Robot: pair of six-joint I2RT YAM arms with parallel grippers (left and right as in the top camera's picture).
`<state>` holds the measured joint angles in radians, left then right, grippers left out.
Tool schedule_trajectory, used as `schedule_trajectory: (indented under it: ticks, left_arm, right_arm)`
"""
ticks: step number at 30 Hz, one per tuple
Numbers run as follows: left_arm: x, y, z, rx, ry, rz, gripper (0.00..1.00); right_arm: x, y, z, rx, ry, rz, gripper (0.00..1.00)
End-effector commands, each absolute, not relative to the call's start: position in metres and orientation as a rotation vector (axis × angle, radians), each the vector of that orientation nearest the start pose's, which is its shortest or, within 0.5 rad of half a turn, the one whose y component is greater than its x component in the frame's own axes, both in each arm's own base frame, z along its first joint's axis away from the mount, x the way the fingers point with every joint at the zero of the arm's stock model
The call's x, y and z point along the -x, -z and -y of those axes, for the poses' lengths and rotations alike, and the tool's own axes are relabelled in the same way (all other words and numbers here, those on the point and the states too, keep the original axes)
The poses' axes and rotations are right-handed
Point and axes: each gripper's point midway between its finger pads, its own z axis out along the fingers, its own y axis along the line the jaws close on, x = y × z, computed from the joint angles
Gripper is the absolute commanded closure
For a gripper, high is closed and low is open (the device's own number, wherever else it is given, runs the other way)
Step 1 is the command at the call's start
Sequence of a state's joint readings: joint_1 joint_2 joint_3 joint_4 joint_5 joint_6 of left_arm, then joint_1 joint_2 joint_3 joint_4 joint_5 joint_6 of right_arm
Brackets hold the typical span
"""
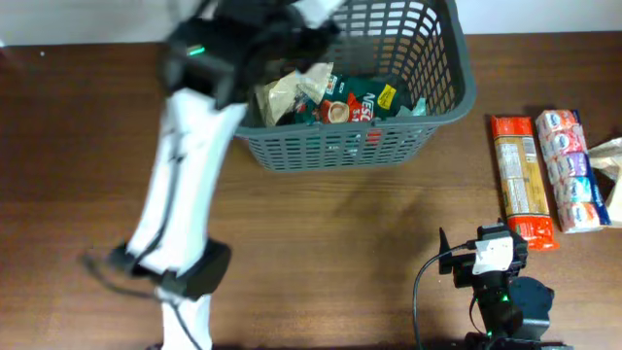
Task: Pack container
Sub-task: 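Lift the tissue pack and drop it into the basket, then raise the left arm aside and reach right gripper to pasta packet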
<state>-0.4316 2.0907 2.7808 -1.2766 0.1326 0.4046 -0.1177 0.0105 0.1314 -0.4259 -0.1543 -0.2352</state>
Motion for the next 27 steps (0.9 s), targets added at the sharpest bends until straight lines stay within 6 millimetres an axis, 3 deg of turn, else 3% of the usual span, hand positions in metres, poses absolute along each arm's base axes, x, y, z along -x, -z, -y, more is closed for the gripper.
schedule_trajectory:
  ticks: [1,5,7,9,12,16,22,24,27]
  left_arm:
    - [-0.412,-0.443,0.165,-0.689,0.082,-2.049,0.50]
    - [-0.375,-0.449,0.104,-0.555,0.037,-2.154,0.48]
    - [-0.359,-0.452,0.071,-0.477,-0.004,-2.196,0.36]
    - [-0.350,-0.452,0.048,-0.414,-0.035,-2.221,0.01]
    - [-0.344,-0.459,0.025,-0.339,-0.069,-2.216,0.01]
    - [-0.341,-0.462,0.015,-0.308,-0.088,-2.210,0.01]
    - [-0.341,-0.462,0.015,-0.309,-0.087,-2.211,0.01]
    - [-0.341,-0.462,0.015,-0.309,-0.087,-2.211,0.01]
    - [-0.341,-0.462,0.015,-0.308,-0.087,-2.211,0.01]
  right_arm:
    - [-0.226,-0.129,0.000,0.208,0.096,-1.866,0.01]
    - [-0.226,-0.130,0.000,0.208,0.096,-1.865,0.01]
    - [-0.226,-0.129,0.000,0.208,0.096,-1.866,0.01]
    - [-0.226,-0.130,0.000,0.208,0.096,-1.865,0.01]
    - [-0.226,-0.130,0.000,0.208,0.096,-1.865,0.01]
    - [-0.222,-0.142,-0.012,0.253,0.033,-1.848,0.01]
    - [-0.187,-0.206,-0.017,0.258,0.014,-1.895,0.01]
    - [-0.175,-0.231,-0.011,0.228,0.041,-1.977,0.01]
    - [-0.173,-0.260,-0.007,0.212,0.036,-2.123,0.01]
